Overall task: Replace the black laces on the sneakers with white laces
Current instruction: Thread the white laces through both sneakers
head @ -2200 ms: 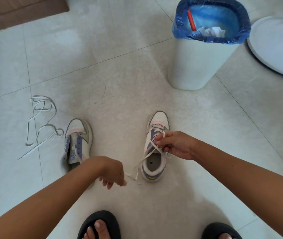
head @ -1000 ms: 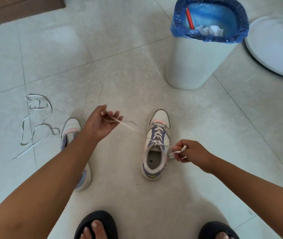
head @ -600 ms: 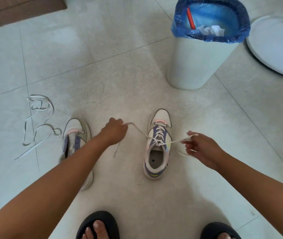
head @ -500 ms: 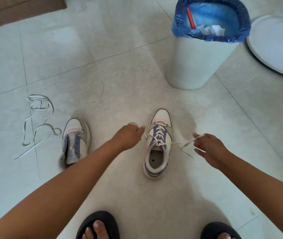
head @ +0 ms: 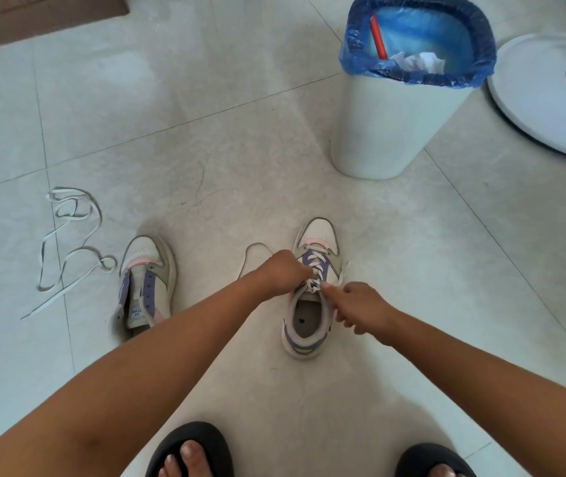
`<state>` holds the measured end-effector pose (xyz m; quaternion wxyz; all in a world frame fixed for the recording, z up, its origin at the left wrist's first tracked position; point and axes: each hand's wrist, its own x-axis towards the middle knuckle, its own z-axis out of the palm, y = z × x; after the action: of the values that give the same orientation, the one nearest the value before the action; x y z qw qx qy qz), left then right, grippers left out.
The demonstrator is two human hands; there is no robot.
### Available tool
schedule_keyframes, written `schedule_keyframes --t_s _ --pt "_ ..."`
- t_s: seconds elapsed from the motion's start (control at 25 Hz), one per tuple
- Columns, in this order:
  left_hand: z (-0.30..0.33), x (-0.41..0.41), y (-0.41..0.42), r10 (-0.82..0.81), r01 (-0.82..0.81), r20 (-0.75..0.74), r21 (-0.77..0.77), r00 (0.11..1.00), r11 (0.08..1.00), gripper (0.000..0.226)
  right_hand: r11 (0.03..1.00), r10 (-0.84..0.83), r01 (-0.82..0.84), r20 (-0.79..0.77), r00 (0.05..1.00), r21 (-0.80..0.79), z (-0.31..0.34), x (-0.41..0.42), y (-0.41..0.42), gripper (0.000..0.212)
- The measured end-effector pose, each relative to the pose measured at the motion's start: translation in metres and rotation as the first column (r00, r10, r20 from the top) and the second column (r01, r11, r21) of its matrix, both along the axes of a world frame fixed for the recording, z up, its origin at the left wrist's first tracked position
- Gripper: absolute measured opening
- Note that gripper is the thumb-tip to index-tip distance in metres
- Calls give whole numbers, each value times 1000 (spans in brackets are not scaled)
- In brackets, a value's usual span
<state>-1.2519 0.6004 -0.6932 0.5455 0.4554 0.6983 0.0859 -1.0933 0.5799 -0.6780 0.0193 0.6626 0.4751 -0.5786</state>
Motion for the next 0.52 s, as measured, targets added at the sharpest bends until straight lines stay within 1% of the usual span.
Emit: schedule_keyframes --t_s 0.04,0.08,0.12,0.16,0.24,0.32,0.36,0.44,0.52 --pt "1 1 -2 33 -34 46 36 998 999 33 996 35 -36 24 999 81 -3 -8 -1 42" --pt "1 2 -4 77 -84 101 73 992 994 29 991 20 -23 22 1000 132 -6 -12 2 42" --pt "1 1 -7 126 -142 159 98 979 985 23 990 -25 27 -13 1000 141 -7 -14 5 39" --pt "1 -1 -9 167 -194 218 109 962 975 18 989 -84 90 -60 995 118 -8 -14 8 35" --pt "0 -8 -13 235 -274 351 67 906 959 15 981 -159 170 -108 981 95 -11 -15 9 26" --pt "0 -12 -16 306 -337 448 -12 840 941 13 973 -204 216 -133 970 82 -12 -18 6 25" --pt "0 -13 -16 326 -352 461 -29 825 935 12 966 -238 251 -157 958 64 -13 -20 6 25" --pt "1 -13 -17 327 -351 458 -35 827 936 12 949 -293 310 -211 933 52 -13 -23 8 24" --pt "2 -13 -16 323 -343 463 -43 825 938 13 946 -244 280 -206 947 164 -13 -23 11 29"
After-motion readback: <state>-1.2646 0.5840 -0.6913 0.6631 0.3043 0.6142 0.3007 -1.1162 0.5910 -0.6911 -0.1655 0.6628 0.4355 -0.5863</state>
